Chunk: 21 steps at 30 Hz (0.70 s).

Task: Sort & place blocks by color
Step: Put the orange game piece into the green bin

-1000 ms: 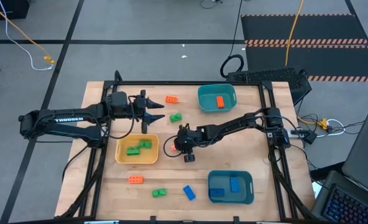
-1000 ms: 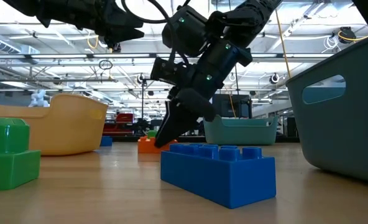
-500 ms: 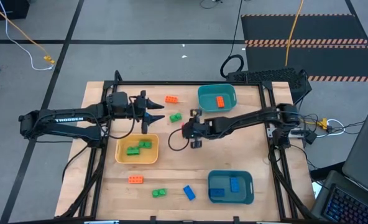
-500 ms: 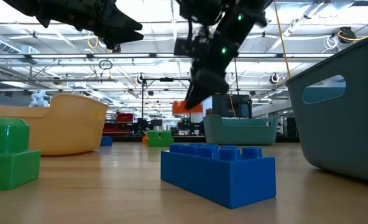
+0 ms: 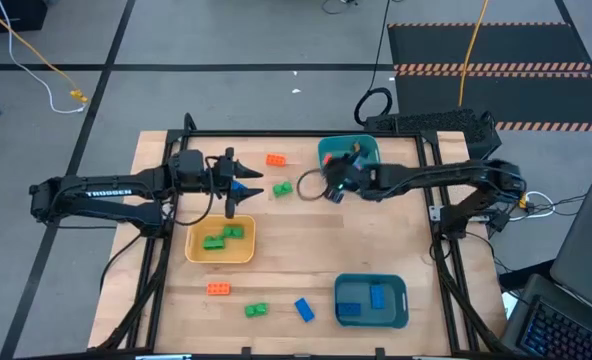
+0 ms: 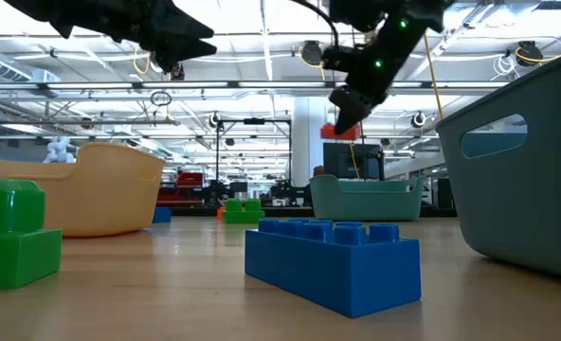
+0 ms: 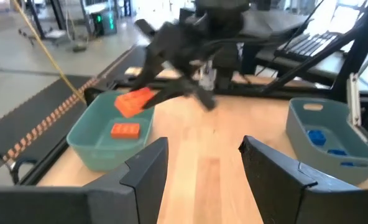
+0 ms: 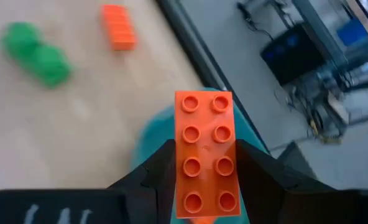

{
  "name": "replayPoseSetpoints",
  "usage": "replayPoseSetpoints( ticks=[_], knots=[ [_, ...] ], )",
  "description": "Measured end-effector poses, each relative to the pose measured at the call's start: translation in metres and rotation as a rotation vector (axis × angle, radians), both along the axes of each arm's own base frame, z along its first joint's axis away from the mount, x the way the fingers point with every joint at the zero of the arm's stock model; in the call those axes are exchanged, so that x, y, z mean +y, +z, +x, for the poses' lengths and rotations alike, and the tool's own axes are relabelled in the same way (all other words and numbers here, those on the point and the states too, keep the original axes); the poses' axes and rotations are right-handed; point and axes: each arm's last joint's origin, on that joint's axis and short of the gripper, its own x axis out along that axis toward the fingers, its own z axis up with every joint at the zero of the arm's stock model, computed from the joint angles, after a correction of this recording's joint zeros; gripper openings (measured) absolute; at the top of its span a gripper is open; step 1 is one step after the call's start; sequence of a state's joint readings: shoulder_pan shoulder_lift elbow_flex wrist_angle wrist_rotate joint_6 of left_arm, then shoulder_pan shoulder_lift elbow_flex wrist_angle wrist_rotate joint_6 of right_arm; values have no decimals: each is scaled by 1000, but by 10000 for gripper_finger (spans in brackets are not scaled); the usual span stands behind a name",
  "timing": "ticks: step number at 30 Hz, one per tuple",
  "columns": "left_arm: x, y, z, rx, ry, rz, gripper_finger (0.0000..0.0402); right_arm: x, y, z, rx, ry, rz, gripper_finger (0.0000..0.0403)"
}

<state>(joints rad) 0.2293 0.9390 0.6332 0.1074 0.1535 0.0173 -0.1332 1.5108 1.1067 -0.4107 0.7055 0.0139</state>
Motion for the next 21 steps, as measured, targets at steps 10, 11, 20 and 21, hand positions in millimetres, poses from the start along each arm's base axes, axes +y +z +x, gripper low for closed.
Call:
replayPoseSetpoints(
  ticks=[10, 11, 20, 21],
  knots=[
    [-3, 3, -3, -15, -11, 11, 205, -54, 4, -30, -178, -128, 123, 130],
    [-3, 3, -3, -14, -11, 10, 205, -59, 4, -32, -191, -137, 147, 130],
    [-3, 3, -3, -8, -13, 16, 205, -77, 2, -41, -239, -179, 251, 130],
    [-3, 3, -3, -9, -13, 16, 205, -77, 2, -41, -240, -180, 252, 130]
  ],
)
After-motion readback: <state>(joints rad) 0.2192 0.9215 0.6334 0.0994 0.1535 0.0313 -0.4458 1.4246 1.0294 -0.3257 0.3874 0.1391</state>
